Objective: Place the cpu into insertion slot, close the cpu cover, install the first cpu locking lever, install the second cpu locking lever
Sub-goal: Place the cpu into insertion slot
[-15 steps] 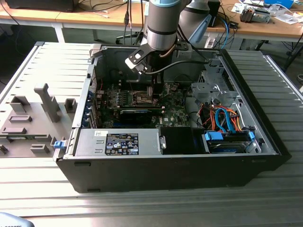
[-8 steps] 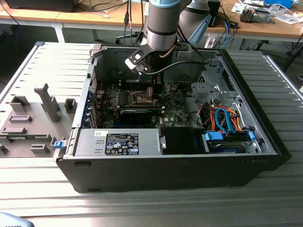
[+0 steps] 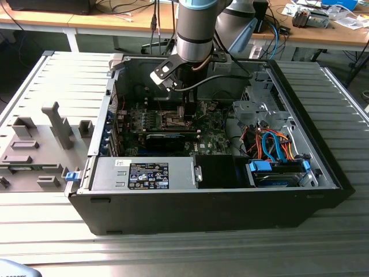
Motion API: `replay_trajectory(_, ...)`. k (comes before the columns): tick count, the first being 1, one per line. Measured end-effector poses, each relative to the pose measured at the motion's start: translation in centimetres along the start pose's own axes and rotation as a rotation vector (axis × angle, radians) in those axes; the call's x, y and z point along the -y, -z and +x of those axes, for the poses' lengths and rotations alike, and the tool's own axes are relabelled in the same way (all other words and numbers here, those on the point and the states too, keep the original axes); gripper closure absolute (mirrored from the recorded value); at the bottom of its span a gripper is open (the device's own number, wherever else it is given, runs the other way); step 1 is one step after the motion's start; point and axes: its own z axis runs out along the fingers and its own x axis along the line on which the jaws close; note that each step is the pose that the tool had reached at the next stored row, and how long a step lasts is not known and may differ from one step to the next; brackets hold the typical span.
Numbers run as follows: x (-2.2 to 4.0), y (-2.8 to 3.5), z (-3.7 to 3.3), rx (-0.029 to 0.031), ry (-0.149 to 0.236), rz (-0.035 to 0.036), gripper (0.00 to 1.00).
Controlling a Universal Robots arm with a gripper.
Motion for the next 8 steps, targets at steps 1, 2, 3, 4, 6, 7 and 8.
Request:
replay_trajectory(1, 0.01, 0.0, 0.04, -0.0001, 0.0, 0.0, 0.45)
replay_trajectory(2, 0.02, 0.0, 0.08, 0.0, 0.0, 0.0, 0.45)
replay_trajectory(3, 0.03, 0.0, 0.11, 0.0, 0.0, 0.0, 0.45)
replay_trajectory(4, 0.04, 0.0, 0.13, 0.0, 0.0, 0.0001, 0.45)
replay_trajectory(6, 0.08, 0.0, 0.18, 0.0, 0.0, 0.0, 0.45)
replay_trajectory(7, 0.08, 0.0, 0.19, 0.0, 0.0, 0.0001, 0.45)
replay_trajectory(8, 0.26, -0.2, 0.35, 0.0, 0.0, 0.0, 0.45)
